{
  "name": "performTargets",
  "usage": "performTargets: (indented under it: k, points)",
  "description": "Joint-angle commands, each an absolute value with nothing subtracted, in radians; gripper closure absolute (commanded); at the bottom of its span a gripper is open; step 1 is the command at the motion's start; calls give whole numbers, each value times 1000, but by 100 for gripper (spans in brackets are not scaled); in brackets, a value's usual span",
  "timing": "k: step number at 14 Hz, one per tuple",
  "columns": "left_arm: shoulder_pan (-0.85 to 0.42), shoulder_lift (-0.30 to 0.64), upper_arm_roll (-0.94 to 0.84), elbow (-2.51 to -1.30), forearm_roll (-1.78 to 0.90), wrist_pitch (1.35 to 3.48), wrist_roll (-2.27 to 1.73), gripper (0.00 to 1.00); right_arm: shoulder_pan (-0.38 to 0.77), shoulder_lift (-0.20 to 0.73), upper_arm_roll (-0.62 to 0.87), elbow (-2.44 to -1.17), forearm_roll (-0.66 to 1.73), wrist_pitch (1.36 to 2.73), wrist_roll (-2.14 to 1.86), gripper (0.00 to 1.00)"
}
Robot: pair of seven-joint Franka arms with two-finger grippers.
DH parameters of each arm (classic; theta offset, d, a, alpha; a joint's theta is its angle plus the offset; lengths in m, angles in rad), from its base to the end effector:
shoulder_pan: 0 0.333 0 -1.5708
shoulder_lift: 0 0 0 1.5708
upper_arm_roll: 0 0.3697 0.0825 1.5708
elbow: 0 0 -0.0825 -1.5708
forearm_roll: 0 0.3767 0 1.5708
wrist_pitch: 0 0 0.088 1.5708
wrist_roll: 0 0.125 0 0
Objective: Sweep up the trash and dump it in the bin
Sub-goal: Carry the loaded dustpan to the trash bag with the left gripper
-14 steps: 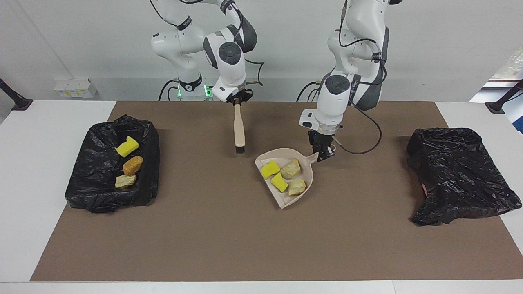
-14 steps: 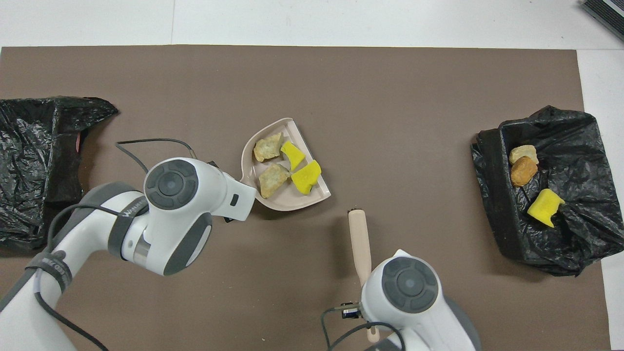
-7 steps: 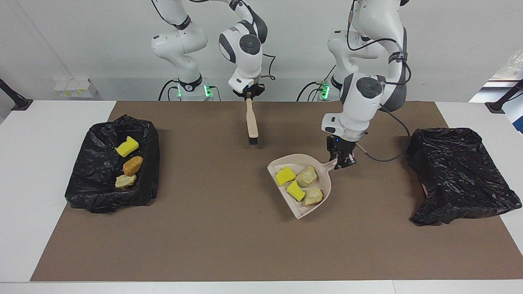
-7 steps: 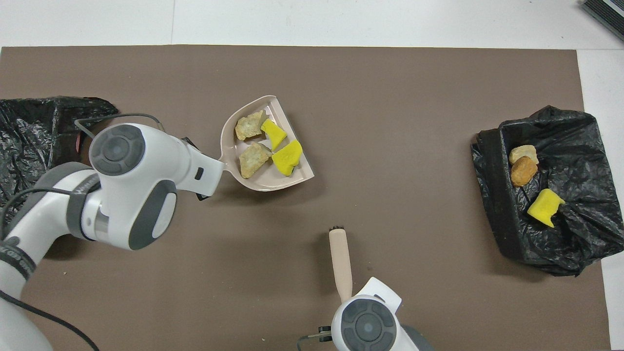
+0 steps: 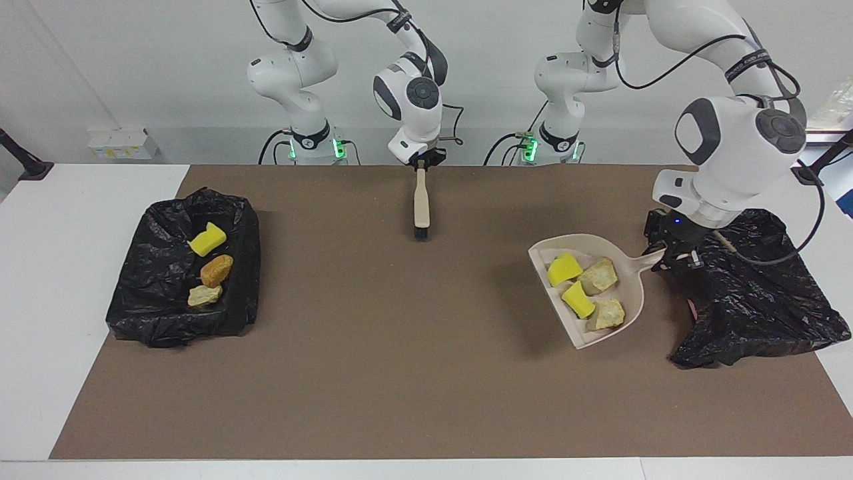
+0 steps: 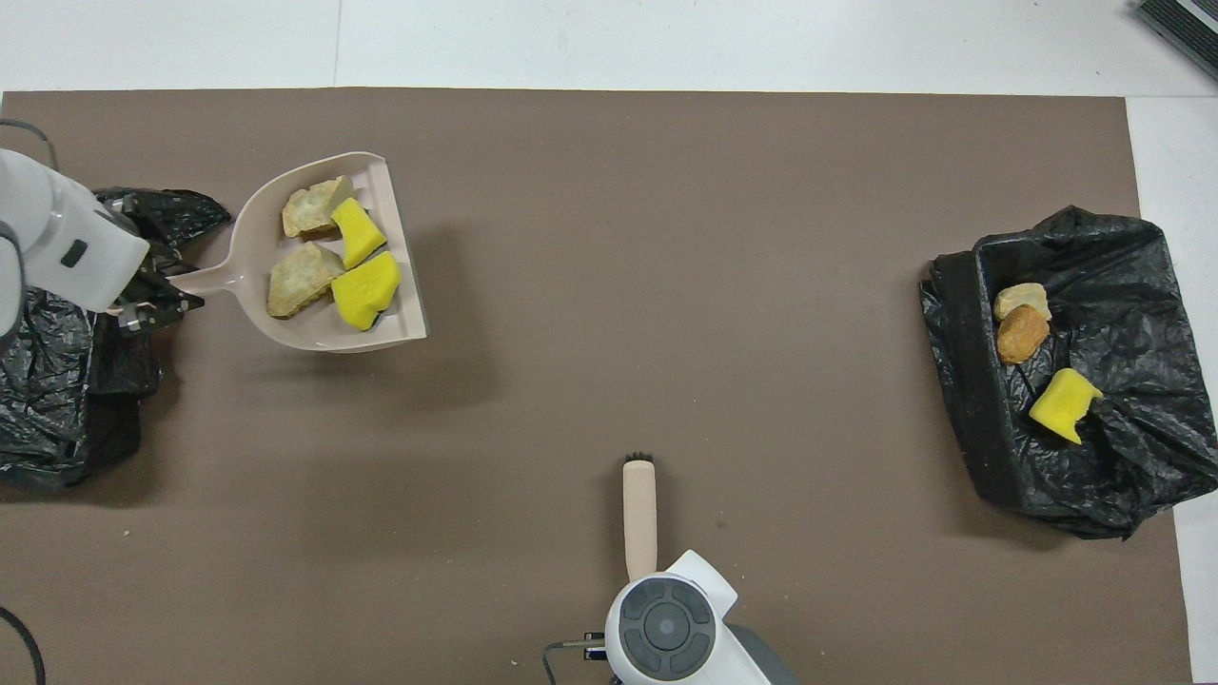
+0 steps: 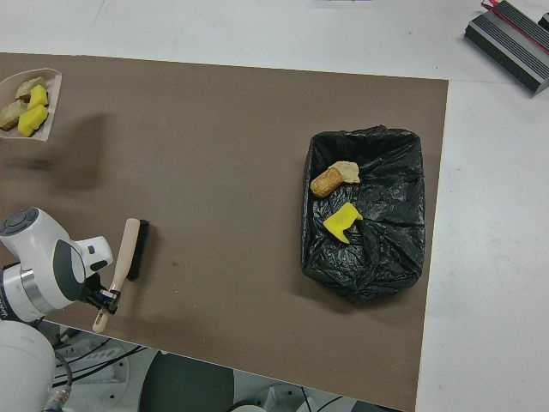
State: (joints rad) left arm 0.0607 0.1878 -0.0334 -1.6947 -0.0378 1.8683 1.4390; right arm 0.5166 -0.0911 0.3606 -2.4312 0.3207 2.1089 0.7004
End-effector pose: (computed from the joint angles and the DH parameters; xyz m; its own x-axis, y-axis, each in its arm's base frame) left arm 0.6200 0.0149 0.5177 0.1704 -0.9846 0.0399 -0.9853 -0.1697 0.0198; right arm 0.2633 0.3480 0.3631 0.9487 -0.0266 -0.3152 -0.0243 -0.9996 0.0112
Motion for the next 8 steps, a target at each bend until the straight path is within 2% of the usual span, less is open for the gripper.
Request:
performTargets:
  k: [1, 2, 3, 5, 8]
  points:
    - [153, 206, -41, -1651, -29, 1833, 1590, 100, 497, -81, 360, -2404, 337, 2077, 681, 89]
    - [182, 206, -41, -1649, -2, 1835, 1638, 100, 483, -80, 360, -2404, 348, 2065, 655, 85]
    - [211, 207, -41, -1638, 15, 1833, 1684, 100, 463, -80, 360, -2404, 374, 2056, 625, 73]
    - [290, 212, -41, -1618, 40, 1833, 1779, 100, 459, -78, 359, -2405, 390, 2043, 589, 70]
    - [398, 221, -41, -1597, 58, 1856, 1954, 100, 446, -89, 357, -2399, 390, 2034, 586, 55]
